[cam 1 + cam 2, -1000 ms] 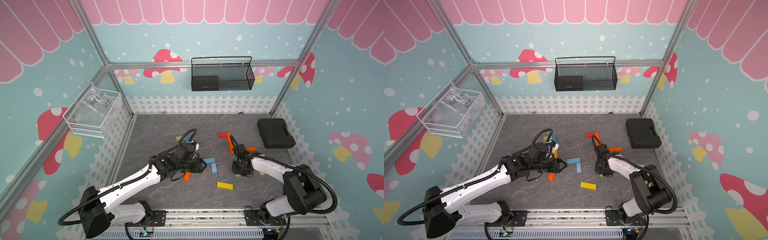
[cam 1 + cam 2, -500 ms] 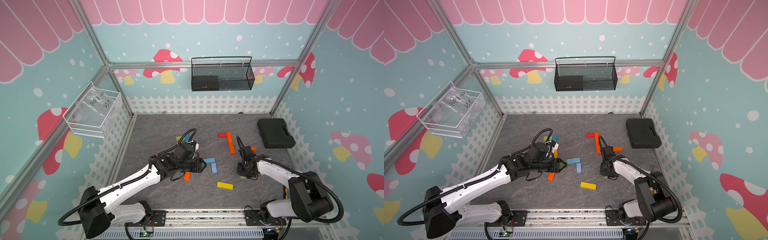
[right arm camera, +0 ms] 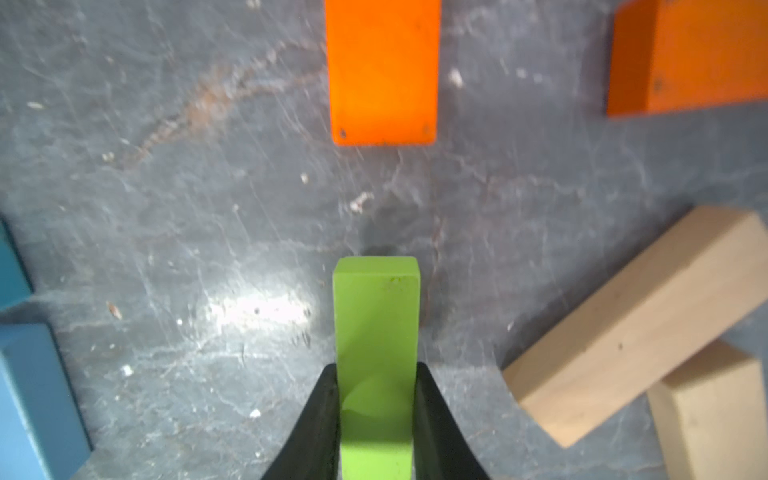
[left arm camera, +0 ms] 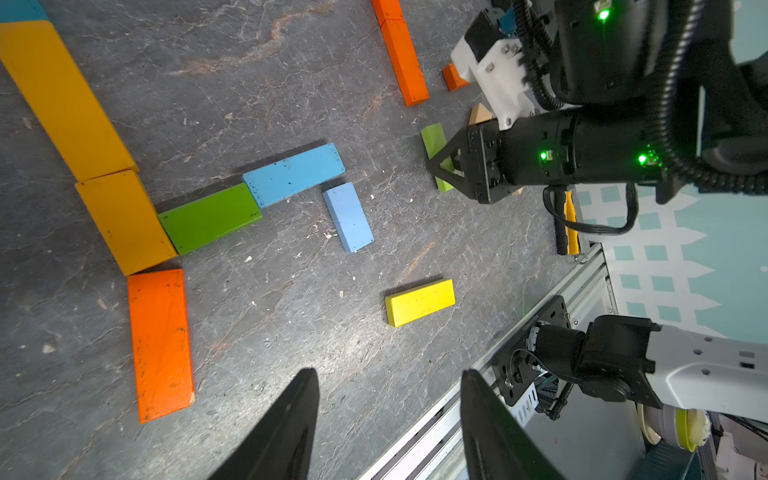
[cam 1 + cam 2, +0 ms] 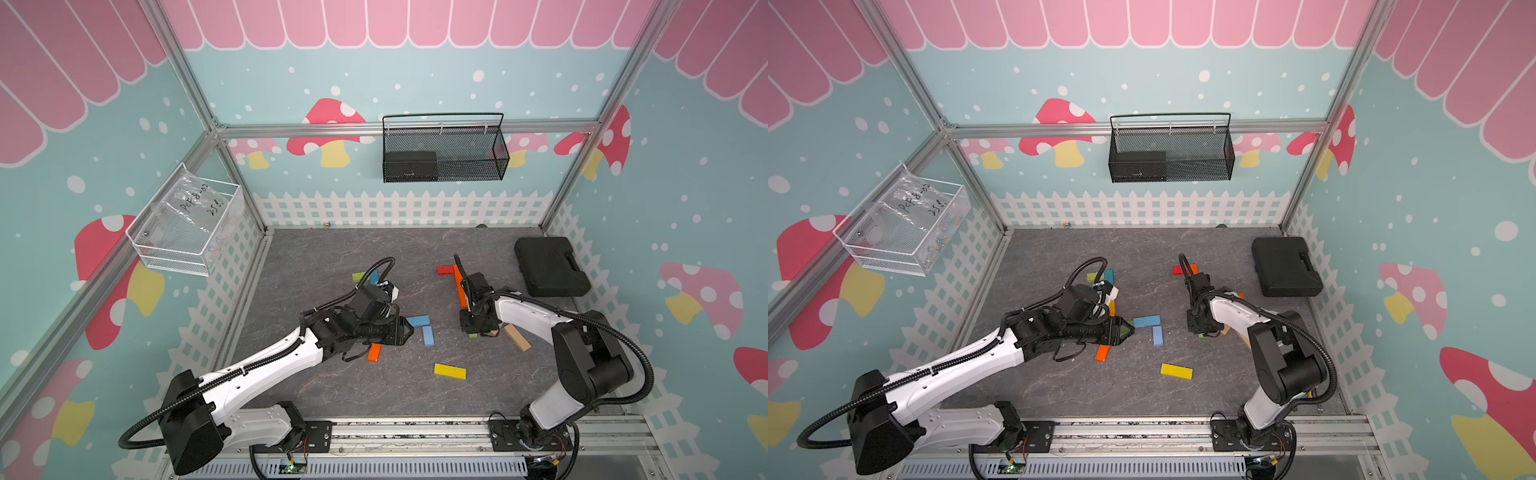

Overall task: Assemble a giraffe with building blocks
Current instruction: Assemble the building block at the center of the board.

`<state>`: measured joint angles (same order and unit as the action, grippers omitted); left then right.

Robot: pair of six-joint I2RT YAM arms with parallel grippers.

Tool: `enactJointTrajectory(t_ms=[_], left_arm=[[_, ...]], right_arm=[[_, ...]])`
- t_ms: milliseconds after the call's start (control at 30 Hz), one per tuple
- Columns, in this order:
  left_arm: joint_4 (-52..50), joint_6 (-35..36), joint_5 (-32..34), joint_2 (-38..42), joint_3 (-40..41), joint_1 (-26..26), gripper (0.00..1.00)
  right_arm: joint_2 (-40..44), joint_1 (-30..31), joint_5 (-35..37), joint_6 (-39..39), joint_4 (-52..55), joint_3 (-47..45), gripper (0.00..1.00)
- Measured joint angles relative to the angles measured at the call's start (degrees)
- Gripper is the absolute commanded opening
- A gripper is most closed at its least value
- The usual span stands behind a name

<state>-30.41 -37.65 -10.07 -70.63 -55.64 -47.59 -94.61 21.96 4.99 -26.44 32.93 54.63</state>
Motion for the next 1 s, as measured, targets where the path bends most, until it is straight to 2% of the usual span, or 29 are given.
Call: enactJointTrajectory(t_ms=[133, 400, 1000], left_arm=[[-0.1, 0.2, 0.0, 0.0, 0.0, 0.3, 0.58], [-0.2, 0.4, 0.0, 0.0, 0.0, 0.7, 0.58], [-0.2, 0.6, 0.0, -0.3, 0.0, 0.7, 0.58]], right_arm=[[-3.1, -0.6, 0.4, 1.6, 0.0, 1.9, 0.29], [-4.1, -2.5, 0.5, 2.9, 0.0, 3.0, 0.31], [-5.6, -2.5, -1.6, 3.7, -0.4, 4.7, 0.35]])
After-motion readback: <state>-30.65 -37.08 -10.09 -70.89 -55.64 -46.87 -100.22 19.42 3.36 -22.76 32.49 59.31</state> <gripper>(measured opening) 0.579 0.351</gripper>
